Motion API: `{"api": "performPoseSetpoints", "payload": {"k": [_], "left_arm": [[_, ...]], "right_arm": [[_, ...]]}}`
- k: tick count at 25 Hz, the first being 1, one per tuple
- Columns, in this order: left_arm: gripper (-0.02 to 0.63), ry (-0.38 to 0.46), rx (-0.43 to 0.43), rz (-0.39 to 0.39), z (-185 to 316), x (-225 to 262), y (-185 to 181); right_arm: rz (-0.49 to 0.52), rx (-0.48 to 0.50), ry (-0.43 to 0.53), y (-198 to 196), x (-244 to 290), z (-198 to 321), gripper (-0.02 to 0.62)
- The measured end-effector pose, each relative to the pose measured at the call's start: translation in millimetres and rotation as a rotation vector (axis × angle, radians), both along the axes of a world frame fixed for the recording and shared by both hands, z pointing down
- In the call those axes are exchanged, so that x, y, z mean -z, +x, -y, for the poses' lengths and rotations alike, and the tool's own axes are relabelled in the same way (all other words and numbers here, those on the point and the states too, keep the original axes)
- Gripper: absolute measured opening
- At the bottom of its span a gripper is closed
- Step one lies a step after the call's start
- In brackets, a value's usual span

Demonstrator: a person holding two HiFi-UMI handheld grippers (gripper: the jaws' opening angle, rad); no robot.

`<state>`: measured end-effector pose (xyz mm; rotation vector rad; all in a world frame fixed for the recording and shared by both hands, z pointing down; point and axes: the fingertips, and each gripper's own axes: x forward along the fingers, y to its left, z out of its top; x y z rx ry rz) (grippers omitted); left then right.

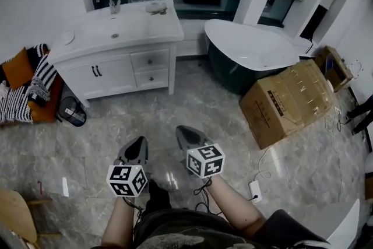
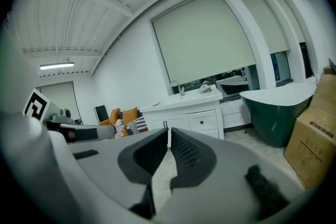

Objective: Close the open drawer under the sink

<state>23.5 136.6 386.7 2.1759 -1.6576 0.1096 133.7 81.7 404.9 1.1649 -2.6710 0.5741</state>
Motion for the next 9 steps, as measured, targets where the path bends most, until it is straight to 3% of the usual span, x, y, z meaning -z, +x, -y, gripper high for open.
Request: {"api": "performPoseSetpoints", "payload": {"k": [9], "left_arm": [[0.015,0.048,0.0,0.005,-28,15,34]], "right_arm": [[-0.005,0.019,0.03,26,9,-31,0.035]]}}
